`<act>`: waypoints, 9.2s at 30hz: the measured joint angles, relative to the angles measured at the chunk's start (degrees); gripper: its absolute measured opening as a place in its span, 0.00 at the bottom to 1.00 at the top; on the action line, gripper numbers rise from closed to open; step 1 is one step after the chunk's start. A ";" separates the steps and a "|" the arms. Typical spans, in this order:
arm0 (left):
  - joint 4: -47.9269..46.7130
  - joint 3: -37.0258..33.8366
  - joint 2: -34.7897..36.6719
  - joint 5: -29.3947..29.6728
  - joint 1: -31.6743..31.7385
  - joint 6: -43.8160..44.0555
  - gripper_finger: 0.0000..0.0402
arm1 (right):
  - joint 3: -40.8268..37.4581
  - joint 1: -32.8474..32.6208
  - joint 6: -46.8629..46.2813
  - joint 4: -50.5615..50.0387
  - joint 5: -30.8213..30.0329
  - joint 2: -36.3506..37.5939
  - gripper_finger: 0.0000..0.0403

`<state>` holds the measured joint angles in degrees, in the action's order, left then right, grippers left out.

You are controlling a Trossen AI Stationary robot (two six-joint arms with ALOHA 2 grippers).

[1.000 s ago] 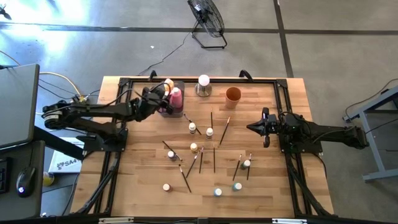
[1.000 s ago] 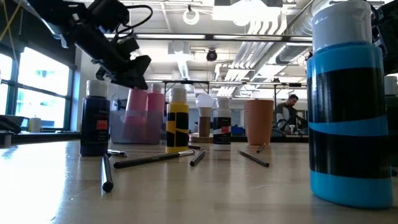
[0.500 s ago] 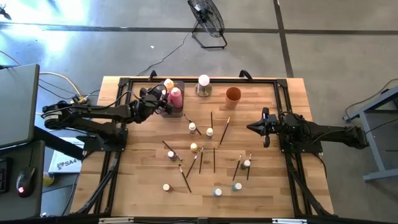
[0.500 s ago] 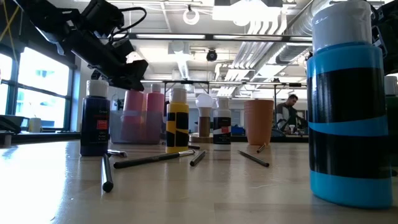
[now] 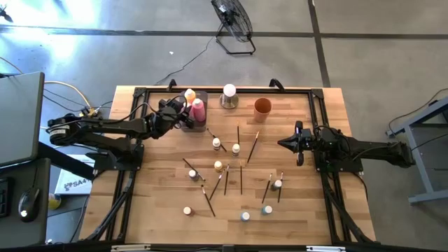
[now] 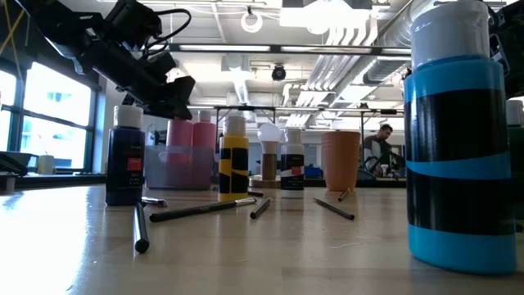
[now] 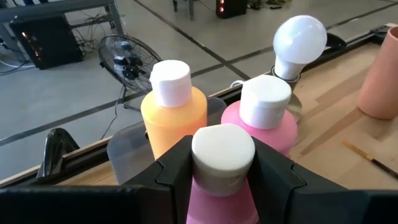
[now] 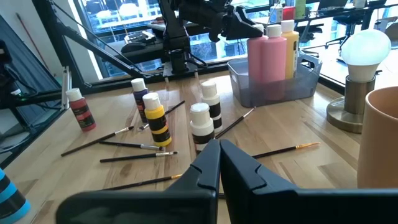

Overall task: Pick & Place Paint Supplies
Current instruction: Put the large pink paint bottle into the gray bin, then adjust the orange paintbrush, then adjust the orange cup

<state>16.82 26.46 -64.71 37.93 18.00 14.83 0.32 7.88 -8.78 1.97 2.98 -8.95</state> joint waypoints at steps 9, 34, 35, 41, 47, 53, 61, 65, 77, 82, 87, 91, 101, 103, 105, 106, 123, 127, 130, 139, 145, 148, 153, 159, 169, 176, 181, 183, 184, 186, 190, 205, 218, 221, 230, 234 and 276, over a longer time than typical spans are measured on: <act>-0.09 0.00 0.00 0.25 -0.02 -2.23 0.32 | 0.00 0.00 0.00 0.00 0.00 0.00 0.01; 7.87 0.15 10.97 -6.29 0.00 -11.80 0.58 | 0.02 -0.02 0.00 0.00 0.17 0.00 0.01; 8.35 0.15 11.70 -6.85 0.00 -12.38 0.58 | 0.02 -0.02 0.00 0.00 0.17 0.00 0.01; 8.88 0.17 14.55 -12.47 0.00 -13.10 0.58 | 0.01 -0.01 0.00 0.00 0.17 0.01 0.01; 9.64 0.17 14.80 -24.20 0.00 -12.88 0.58 | 0.02 -0.02 0.00 0.00 0.17 0.02 0.01; 10.64 0.17 14.80 -35.12 -0.02 -12.85 0.58 | 0.02 -0.02 0.00 0.00 0.20 0.02 0.01; 10.52 0.17 14.80 -45.69 -0.02 -13.13 0.58 | 0.02 -0.01 0.04 0.44 0.13 0.01 0.01; 10.41 0.17 14.80 -48.60 -0.01 -13.13 0.58 | 0.00 0.00 -0.41 3.33 0.75 0.02 0.01; 9.91 0.17 14.80 -43.40 0.00 -20.64 0.58 | 0.24 -0.02 -12.96 4.81 -5.28 0.00 0.01; 7.37 0.17 15.43 -41.92 0.02 -24.68 0.58 | 2.14 -0.01 -15.48 4.75 -13.24 -1.92 0.01; -0.20 0.15 17.02 -41.59 0.04 -24.57 0.57 | 4.60 -0.02 -18.98 4.71 -18.30 -7.32 0.01; -1.59 0.15 17.28 -42.16 0.04 -25.05 0.52 | 7.78 -0.02 -20.76 4.73 -20.47 -13.30 0.01; -5.69 0.17 20.15 -35.52 0.06 -28.99 0.36 | 17.90 -0.77 -26.96 1.91 -28.81 -30.19 0.01; -8.55 0.16 21.59 -35.42 0.07 -29.54 0.34 | 20.45 -1.69 -30.33 -2.11 -32.46 -33.68 0.01; -10.63 0.15 22.84 -35.43 0.04 -29.57 0.32 | 22.99 -2.64 -34.13 -6.32 -35.48 -37.05 0.01; -11.57 0.15 23.50 -35.48 0.05 -29.55 0.31 | 24.43 -3.19 -35.98 -7.86 -36.73 -38.81 0.01; -14.01 0.15 25.19 -35.35 0.04 -29.57 0.28 | 36.92 -4.42 -61.98 -19.21 -32.45 -63.68 0.01; -14.01 0.15 25.18 -35.29 0.04 -29.57 0.28 | 36.92 -3.76 -63.67 -18.88 -29.80 -67.16 0.01; -14.01 0.15 25.18 -35.21 0.04 -29.57 0.28 | 36.92 -3.24 -63.61 -17.41 -28.71 -69.04 0.01; -14.10 0.15 25.14 -35.21 0.04 -29.57 0.28 | 36.92 -1.34 -55.51 -10.51 -28.09 -71.52 0.01; -14.94 0.15 25.14 -35.22 0.04 -29.59 0.28 | 36.92 -0.94 -46.51 -4.68 -26.15 -71.56 0.02; -15.30 0.15 25.14 -35.23 0.04 -29.57 0.28 | 36.92 -0.29 -50.83 -4.88 -24.39 -71.56 0.01; -15.30 0.15 25.13 -35.23 0.04 -29.57 0.28 | 36.96 0.04 -57.38 -6.44 -22.72 -74.49 0.01; -15.30 0.15 25.13 -35.22 0.04 -29.57 0.28 | 36.94 -0.43 -61.03 -5.36 -17.41 -80.64 0.01; -15.28 0.15 25.13 -33.28 0.04 -29.57 0.28 | 41.61 -2.40 -60.40 -6.86 -13.03 -84.32 0.01; -15.26 0.15 25.14 -33.28 0.04 -29.57 0.28 | 42.95 -3.93 -61.90 -13.33 -12.00 -84.32 0.01; -15.26 0.15 25.12 -33.28 0.04 -29.55 0.28 | 42.95 -5.05 -63.61 -15.96 -11.79 -84.32 0.00; -15.24 0.15 25.14 -33.29 0.04 -29.55 0.28 | 42.95 -5.48 -63.67 -16.34 -11.78 -84.32 0.00; -15.26 0.15 25.14 -33.30 0.04 -29.55 0.28 | 42.95 -5.61 -63.69 -16.43 -11.80 -84.32 0.00; -15.26 0.15 25.12 -33.28 0.04 -29.55 0.28 | 42.95 -5.70 -64.27 -15.74 -12.33 -84.32 0.00; -15.26 0.15 25.14 -33.30 0.02 -29.53 0.28 | 42.96 -5.61 -63.33 -12.30 -13.30 -83.95 0.00; -15.28 0.15 25.14 -33.30 0.02 -29.37 0.28 | 42.97 -5.64 -63.19 -11.62 -13.29 -84.13 0.00; -15.43 0.15 25.13 -33.33 0.02 -29.31 0.28 | 42.98 -5.66 -63.21 -10.79 -12.82 -87.14 0.01; -15.47 0.15 25.11 -33.33 0.02 -29.31 0.28 | 42.97 -5.97 -63.12 -11.16 -11.21 -86.84 0.01; -15.53 0.15 25.13 -33.33 0.02 -29.31 0.28 | 43.04 -7.69 -62.97 -16.71 -9.73 -85.95 0.01; -15.78 0.15 25.14 -33.33 0.02 -29.33 0.28 | 43.12 -7.89 -62.13 -18.12 -9.03 -85.90 0.01; -15.74 0.15 25.14 -32.45 0.02 -29.57 0.28 | 42.91 -6.59 -40.48 -31.09 -14.20 -76.52 0.00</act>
<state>1.08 26.61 -39.57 5.48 18.02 -14.74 43.22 1.29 -49.25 -29.11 -11.22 -85.47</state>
